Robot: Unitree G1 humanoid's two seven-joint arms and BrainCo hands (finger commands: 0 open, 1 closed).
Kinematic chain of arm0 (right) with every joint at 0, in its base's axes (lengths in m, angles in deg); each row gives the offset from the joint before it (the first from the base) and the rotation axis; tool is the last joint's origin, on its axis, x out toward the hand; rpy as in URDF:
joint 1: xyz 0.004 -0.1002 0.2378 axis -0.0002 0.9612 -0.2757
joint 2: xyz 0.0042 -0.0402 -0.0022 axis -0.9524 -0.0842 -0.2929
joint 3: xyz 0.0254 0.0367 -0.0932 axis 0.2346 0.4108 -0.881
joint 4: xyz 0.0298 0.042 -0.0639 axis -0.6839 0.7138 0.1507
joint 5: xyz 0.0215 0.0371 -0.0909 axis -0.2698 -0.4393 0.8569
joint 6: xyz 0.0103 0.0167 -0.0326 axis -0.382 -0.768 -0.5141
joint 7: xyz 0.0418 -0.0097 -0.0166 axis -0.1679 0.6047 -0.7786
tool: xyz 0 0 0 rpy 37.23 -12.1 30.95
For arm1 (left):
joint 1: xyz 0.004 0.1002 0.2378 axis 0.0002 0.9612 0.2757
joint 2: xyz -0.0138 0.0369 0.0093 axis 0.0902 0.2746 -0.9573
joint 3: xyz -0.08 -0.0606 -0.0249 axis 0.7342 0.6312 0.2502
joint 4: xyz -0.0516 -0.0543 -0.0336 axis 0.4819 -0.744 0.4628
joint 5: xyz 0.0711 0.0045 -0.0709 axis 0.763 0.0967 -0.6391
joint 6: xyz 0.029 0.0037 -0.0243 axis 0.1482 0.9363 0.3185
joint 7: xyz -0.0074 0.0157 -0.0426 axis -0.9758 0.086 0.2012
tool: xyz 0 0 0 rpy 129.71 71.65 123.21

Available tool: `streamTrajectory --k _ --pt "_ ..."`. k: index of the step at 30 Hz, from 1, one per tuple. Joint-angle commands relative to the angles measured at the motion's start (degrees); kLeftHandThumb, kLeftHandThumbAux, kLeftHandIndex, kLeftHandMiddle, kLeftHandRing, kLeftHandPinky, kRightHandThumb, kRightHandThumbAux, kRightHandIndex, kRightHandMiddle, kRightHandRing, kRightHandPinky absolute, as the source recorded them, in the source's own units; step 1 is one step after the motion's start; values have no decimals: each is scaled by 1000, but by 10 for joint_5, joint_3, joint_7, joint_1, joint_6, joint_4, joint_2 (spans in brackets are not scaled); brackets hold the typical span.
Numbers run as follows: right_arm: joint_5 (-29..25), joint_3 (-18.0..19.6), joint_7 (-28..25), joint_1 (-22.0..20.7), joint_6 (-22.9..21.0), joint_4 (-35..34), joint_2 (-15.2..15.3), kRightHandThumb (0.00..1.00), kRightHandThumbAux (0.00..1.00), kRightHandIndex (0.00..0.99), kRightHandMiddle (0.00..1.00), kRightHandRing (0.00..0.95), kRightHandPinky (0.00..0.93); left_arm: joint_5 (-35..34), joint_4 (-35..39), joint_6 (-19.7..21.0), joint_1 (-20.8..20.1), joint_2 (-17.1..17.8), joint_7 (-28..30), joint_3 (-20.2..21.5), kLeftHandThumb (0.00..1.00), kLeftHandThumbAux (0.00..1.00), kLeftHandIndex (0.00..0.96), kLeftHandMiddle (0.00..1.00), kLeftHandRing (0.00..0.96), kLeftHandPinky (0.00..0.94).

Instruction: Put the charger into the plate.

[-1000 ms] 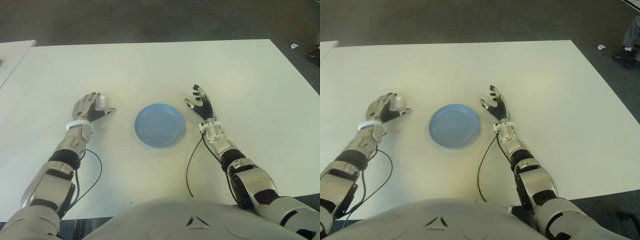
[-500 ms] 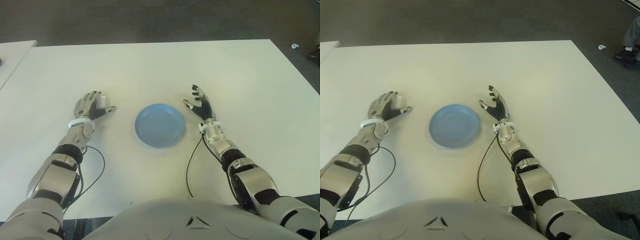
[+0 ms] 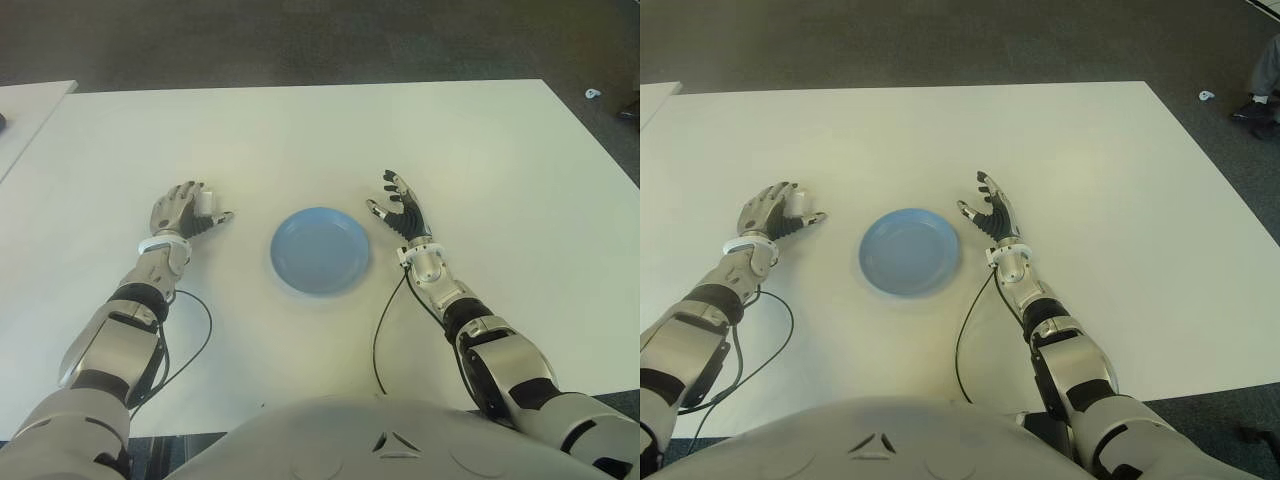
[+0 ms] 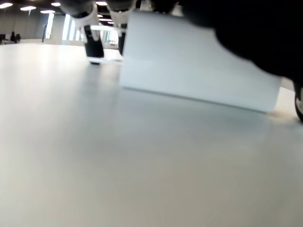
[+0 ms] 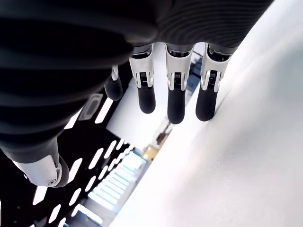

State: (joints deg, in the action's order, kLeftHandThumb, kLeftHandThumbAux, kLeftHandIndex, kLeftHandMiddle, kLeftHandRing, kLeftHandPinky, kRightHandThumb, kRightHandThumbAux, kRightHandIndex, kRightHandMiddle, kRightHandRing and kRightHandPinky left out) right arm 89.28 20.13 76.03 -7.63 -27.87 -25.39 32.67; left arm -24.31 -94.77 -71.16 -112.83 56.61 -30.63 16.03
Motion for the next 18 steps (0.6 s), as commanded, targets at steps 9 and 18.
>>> streamTrajectory --k 9,18 --pt "2 -9 -18 73 -23 52 -13 259 560 83 170 213 275 2 -30 -23 19 -16 -24 -14 251 291 0 21 88 244" --pt "-2 -6 -22 71 -14 55 -14 232 562 86 166 211 274 8 -51 -45 15 -15 -93 -18 378 289 189 283 353 478"
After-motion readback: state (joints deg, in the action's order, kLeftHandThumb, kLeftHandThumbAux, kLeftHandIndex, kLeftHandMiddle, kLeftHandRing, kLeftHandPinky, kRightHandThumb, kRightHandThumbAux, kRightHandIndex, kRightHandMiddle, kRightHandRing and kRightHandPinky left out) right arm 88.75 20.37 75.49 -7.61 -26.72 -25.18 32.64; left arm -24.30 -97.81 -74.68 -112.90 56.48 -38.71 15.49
